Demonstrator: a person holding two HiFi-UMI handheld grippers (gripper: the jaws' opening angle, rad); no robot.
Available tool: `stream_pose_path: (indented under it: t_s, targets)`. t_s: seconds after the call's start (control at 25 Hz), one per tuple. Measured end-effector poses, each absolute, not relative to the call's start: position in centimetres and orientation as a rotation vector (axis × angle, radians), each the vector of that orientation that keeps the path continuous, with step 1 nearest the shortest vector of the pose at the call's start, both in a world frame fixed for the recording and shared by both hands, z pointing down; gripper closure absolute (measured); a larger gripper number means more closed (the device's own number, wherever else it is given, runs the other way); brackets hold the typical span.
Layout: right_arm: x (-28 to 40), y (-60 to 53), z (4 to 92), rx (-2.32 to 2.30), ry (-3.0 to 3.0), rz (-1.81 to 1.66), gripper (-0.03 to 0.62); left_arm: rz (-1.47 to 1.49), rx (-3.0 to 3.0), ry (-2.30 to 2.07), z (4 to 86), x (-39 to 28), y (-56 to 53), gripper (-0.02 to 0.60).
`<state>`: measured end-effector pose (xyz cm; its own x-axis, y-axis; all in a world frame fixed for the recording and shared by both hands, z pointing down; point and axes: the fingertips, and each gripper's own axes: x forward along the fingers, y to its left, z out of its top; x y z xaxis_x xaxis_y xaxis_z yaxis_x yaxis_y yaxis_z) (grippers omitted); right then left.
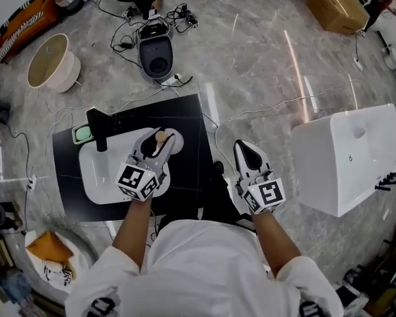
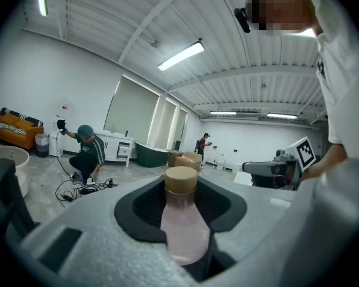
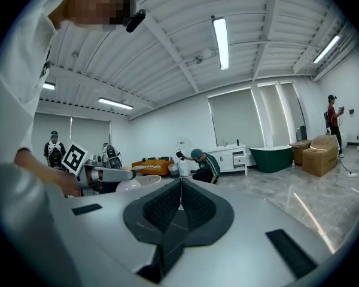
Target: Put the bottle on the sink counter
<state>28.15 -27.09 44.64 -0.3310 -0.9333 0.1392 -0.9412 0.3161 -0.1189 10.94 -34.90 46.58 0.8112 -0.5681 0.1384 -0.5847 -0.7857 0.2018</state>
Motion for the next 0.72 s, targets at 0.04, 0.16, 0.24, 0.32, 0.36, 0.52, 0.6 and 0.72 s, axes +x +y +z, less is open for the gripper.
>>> stream_pose_path:
  t_s: [0.04, 0.16, 0.24, 0.32, 0.36, 0.52, 0.6, 0.72]
  targets:
    - [28.1, -28.0, 44.8, 1.785, -2.519, 0.271, 0.579, 0.105, 2.763, -0.902, 46.8, 11.2, -35.4, 0.437]
    - [27.7, -30.5, 45.7, 1.757, -2.542, 0.268, 0.579, 0.108, 2.757, -0.94, 47.5, 11.5, -36.8, 0.437]
    - [27.6, -32.0, 46.1, 1.737, -2.556, 0.261, 0.579, 0.107, 2.751, -0.958, 48.0, 11.8, -37.6, 0.437]
    - [27.7, -33.6, 46.4, 1.73, -2.566, 0.259, 0.579, 0.11, 2.744, -0.972, 48.6, 12.2, -38.3, 0.437]
    - [27.8, -34.4, 46.6, 1.732, -2.569, 0.262, 0.579, 0.114, 2.739, -0.978, 49.0, 12.3, -38.6, 0.437]
    - [28.1, -37.5, 47.5, 1.748, -2.573, 0.277, 0.579, 0.145, 2.723, -1.003, 51.2, 12.7, -40.5, 0.437]
    - [28.4, -38.6, 48.2, 1.76, -2.571, 0.299, 0.579, 0.155, 2.712, -1.015, 52.4, 13.0, -41.4, 0.437]
    - [28.7, -40.1, 49.5, 1.759, -2.574, 0.324, 0.579, 0.16, 2.694, -1.025, 54.1, 13.6, -42.7, 0.437]
